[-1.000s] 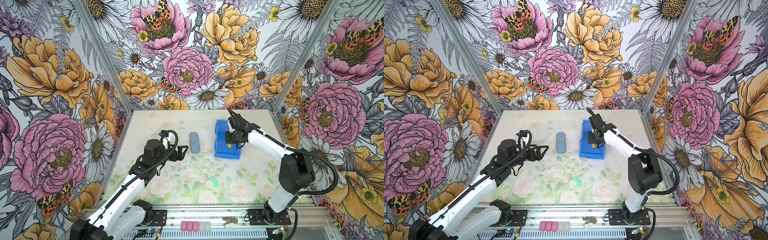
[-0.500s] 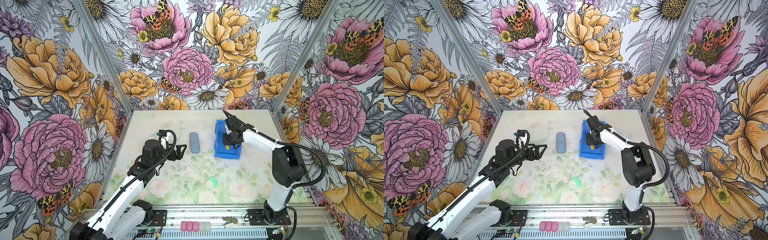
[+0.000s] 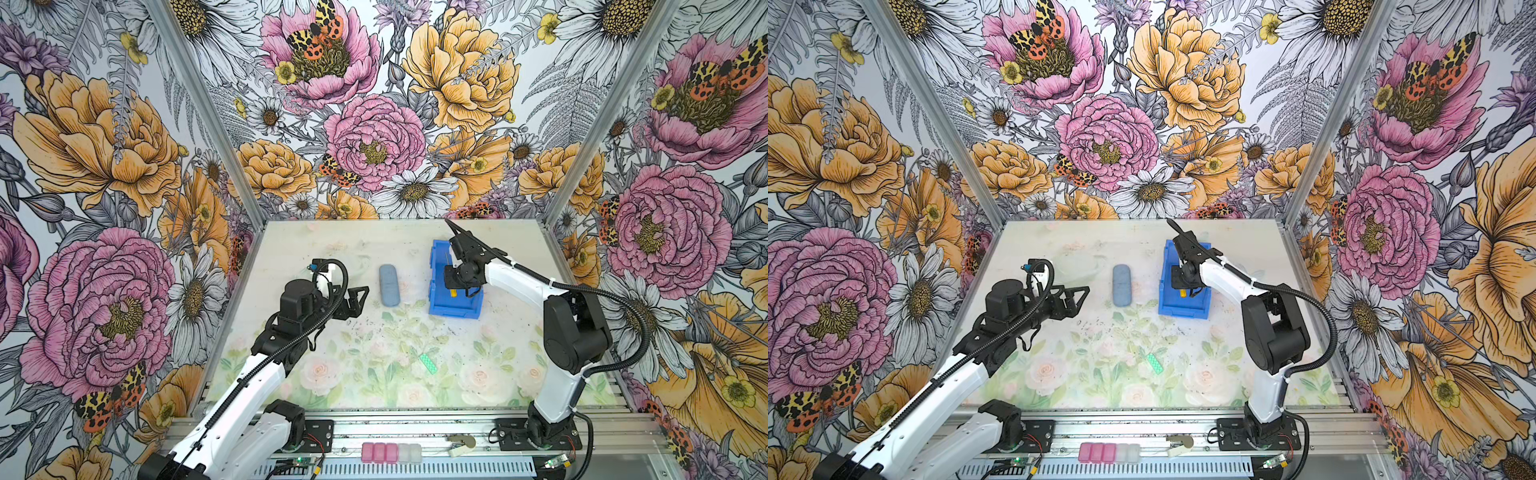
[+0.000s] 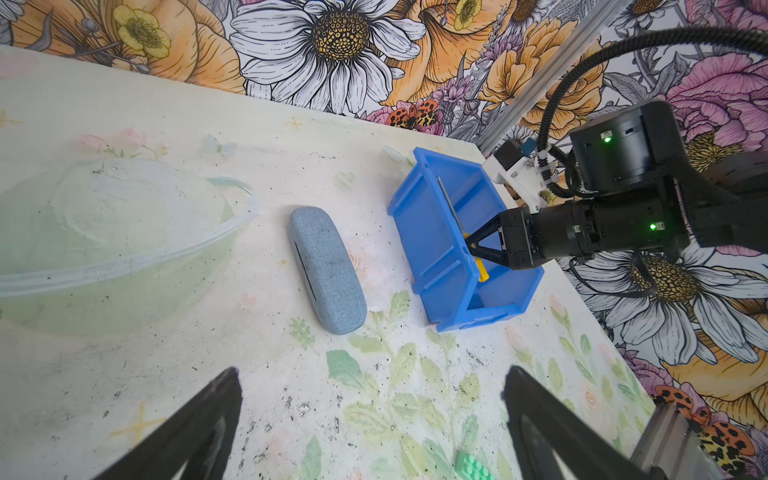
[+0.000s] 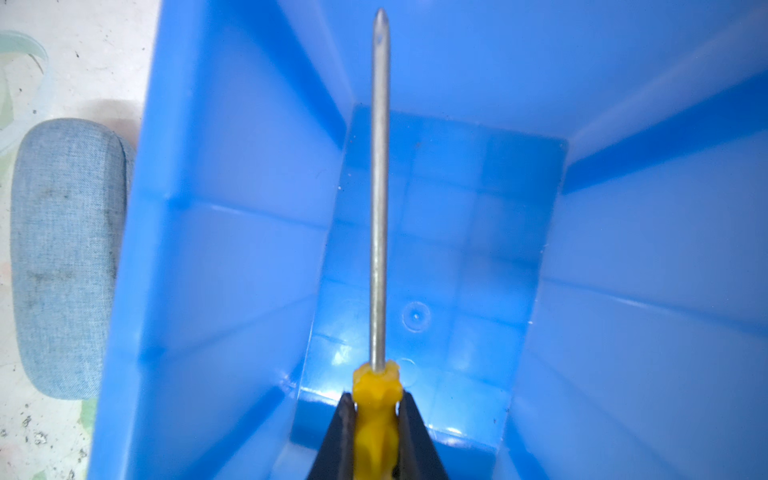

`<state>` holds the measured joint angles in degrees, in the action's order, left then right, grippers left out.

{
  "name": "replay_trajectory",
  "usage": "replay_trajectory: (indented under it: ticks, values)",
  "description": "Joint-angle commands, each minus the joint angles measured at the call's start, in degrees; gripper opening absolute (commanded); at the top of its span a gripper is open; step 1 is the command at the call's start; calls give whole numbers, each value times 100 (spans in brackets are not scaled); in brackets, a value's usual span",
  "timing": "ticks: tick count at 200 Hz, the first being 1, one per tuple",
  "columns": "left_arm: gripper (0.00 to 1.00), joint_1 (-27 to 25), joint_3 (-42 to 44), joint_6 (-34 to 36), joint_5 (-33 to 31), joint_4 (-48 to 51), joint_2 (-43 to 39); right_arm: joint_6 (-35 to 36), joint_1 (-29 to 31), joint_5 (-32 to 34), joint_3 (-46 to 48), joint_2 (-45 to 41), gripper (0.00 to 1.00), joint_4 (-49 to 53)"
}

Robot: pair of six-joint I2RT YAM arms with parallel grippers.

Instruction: Put the screwdriver in the bin

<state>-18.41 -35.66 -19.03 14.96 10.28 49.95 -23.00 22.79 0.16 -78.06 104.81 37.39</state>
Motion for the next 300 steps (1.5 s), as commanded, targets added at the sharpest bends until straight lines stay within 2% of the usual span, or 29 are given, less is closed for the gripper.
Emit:
replay_trajectory:
  ticks: [1,17,38,85,97,109,120,151,170,185,203,210,220,231,243,268,300]
  values:
    - [99,75,-39,154,-63,42,-65,-33,-18,92,63,-101,21,-126]
    - [99,86,-45,153,-48,44,-65,-30,-10,128,67,-231,25,-123]
    - [99,106,-50,151,-40,44,-74,-36,6,174,64,-417,35,-118]
    - [99,155,-103,145,-106,117,-56,-58,1,470,124,-1129,62,-92]
    - [99,188,-108,119,-364,219,-47,-2,3,652,186,-1418,77,-91]
    - [99,240,-120,70,-945,411,-72,84,-9,885,277,-1745,86,-110]
    - [99,385,-149,16,-1416,644,-99,206,-15,1166,367,-2043,99,-114]
    - [99,1250,11,46,-1495,489,-183,656,-112,1992,1002,-2978,100,-490]
    - [99,1419,93,213,-2083,187,-114,759,-387,2155,1665,-3560,99,-1005]
    - [99,1517,415,530,-2280,-478,-29,721,-688,2396,2289,-3915,99,-1558]
    - [99,1594,899,836,-2432,-1469,161,540,-996,3327,3142,-4088,100,-2405]
    - [99,1638,1050,886,-2477,-1815,271,480,-1163,3502,3421,-4083,100,-2753]
    - [99,1722,1230,914,-2498,-2349,473,489,-1472,3273,3896,-4058,100,-3378]
    - [99,1871,1372,1020,-2357,-2893,787,615,-1795,2693,4343,-3995,99,-4131]
    - [99,2058,1346,1151,-2226,-3179,1224,818,-2012,2440,4696,-3862,99,-4895]
    - [99,2197,1176,1353,-2168,-3744,2073,1307,-2176,1986,5083,-3309,100,-6236]
    - [99,2227,1116,1328,-2099,-4848,2965,1544,-2214,1804,5094,-2450,99,-7222]
